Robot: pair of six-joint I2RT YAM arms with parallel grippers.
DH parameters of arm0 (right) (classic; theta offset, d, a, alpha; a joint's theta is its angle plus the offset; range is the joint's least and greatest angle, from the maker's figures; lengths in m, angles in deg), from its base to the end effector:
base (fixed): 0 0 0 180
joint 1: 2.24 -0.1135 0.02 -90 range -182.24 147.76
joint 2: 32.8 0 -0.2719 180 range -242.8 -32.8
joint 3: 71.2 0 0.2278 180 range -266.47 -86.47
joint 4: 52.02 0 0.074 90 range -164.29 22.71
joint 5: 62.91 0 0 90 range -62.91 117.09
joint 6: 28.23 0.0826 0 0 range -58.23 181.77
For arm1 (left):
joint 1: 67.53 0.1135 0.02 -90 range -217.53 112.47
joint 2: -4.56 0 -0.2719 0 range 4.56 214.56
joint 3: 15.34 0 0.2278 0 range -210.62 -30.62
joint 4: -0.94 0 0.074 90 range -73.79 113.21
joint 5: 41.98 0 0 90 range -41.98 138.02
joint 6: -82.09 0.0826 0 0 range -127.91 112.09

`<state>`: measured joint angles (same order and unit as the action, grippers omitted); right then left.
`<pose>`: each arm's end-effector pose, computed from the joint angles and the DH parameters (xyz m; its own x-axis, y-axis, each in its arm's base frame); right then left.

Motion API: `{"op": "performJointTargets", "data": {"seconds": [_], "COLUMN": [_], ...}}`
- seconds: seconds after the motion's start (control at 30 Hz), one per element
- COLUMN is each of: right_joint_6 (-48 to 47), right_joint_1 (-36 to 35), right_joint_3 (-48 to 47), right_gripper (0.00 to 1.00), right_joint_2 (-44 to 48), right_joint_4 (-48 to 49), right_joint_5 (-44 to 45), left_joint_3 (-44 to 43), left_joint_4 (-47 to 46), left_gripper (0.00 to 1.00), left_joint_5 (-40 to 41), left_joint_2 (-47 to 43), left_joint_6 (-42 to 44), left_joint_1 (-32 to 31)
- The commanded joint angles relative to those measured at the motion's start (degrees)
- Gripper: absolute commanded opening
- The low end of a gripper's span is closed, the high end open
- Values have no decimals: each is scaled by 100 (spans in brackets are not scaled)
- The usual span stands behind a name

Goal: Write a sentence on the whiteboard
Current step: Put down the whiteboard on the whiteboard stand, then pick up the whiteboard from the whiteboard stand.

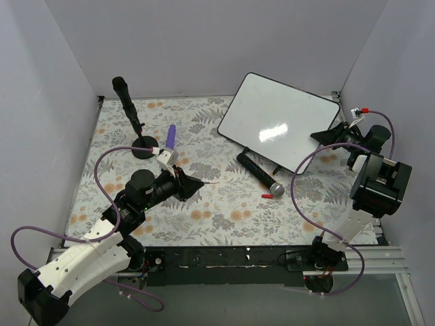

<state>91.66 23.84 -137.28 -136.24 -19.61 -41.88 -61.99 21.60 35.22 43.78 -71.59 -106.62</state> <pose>0.3640 -0.0923 0.2308 -0.4048 0.3972 -0.8236 -0.5487 0.6150 0.5663 0.1326 -0.1313 0.2795 -0.7799 -0.4925 -0.3862 0.1876 0.4046 -0.8950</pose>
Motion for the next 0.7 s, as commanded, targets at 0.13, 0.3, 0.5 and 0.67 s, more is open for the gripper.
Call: {"op": "performJointTargets", "data": {"seconds": [0.13, 0.3, 0.5, 0.67], "right_joint_6": [-616, -379, 166, 544], "right_joint_1": [-297, -429, -438, -420], "right_joint_3": [-500, -658, -474, 26], "right_gripper": [41, 28, 2, 1], "right_joint_2": [307, 201, 236, 692], "right_joint_4": [-892, -753, 3, 978], "right_joint_5": [533, 604, 481, 375], "left_joint_3": [35, 35, 35, 26], "left_joint_4": [-38, -38, -20, -29], "left_gripper": [0, 0, 0, 0], "left_joint_5": [32, 32, 49, 49], "left_joint_2": [-20, 24, 15, 42], "left_joint_6": [57, 57, 57, 57], "left_joint_1": [24, 24, 24, 24]}}
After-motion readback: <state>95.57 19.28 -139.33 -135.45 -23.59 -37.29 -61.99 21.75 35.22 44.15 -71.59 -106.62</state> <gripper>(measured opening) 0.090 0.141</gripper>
